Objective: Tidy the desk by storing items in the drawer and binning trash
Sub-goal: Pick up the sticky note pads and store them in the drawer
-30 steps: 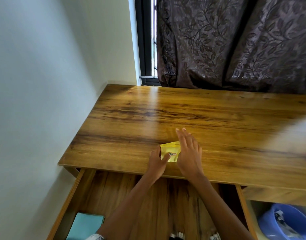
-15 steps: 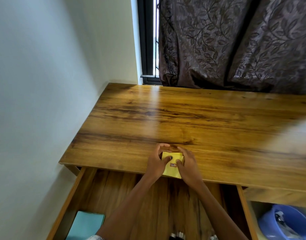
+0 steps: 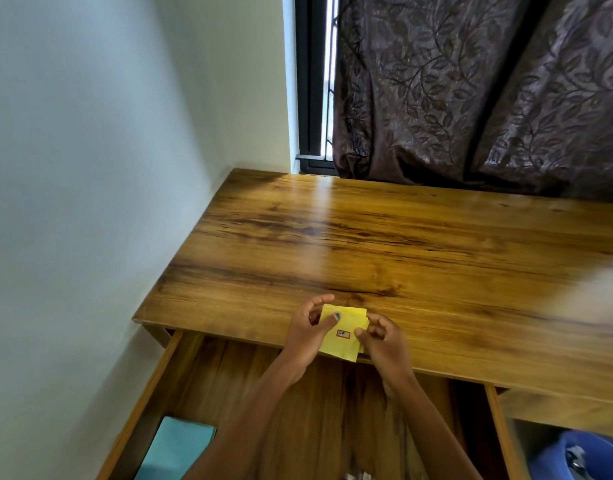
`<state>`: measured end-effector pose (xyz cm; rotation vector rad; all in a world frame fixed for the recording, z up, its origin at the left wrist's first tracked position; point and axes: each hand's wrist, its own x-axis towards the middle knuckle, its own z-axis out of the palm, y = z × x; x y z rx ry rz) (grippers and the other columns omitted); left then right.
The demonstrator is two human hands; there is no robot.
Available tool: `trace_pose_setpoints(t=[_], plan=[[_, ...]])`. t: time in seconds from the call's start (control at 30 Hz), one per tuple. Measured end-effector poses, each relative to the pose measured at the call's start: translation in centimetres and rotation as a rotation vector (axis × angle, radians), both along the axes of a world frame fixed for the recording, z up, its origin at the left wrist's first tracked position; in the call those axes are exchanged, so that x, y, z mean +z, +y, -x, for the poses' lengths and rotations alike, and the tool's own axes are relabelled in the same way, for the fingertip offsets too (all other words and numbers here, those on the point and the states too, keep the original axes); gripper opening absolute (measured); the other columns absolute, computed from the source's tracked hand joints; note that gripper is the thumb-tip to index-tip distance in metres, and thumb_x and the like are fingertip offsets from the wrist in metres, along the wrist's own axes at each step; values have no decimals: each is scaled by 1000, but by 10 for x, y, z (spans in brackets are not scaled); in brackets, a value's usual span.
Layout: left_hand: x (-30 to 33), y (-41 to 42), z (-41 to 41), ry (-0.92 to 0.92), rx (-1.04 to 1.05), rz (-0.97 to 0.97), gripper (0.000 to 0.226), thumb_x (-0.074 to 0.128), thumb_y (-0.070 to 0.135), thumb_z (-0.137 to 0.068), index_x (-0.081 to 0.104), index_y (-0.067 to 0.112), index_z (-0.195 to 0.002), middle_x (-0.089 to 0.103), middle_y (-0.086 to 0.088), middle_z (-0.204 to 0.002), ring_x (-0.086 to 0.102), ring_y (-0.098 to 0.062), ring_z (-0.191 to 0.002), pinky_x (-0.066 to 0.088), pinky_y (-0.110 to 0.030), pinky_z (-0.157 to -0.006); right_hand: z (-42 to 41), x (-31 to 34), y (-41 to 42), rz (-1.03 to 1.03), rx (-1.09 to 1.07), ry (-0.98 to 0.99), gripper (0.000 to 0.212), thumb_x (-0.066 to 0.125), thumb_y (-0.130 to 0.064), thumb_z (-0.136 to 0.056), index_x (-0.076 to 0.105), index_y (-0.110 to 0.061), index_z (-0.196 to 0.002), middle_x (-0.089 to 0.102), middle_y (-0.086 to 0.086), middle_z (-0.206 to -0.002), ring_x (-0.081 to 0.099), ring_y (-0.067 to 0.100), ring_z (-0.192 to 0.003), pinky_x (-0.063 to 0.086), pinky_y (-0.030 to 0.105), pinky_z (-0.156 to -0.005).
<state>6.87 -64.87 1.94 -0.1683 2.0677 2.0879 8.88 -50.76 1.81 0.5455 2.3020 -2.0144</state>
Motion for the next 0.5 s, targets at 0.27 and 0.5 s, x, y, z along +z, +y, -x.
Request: trace_pose_setpoints(t=[0.27, 0.5], plan=[[-3, -58, -28, 7, 112, 186, 26, 67, 10, -85, 59, 12, -109, 68, -1, -101, 66, 0, -80, 53, -14, -63, -14, -2, -47, 22, 134, 15, 38, 60, -7, -88, 50, -11, -125, 61, -4, -98, 61, 1, -82, 54, 16, -60], [-7, -122, -71, -22, 141, 253, 30, 68, 9, -83, 60, 7, -113, 68, -2, -102, 68, -7, -87, 54, -18, -67, -31, -12, -96, 12, 358, -8, 36, 70, -15, -81, 52, -26, -111, 65, 1, -103, 67, 12, -87, 59, 30, -65]])
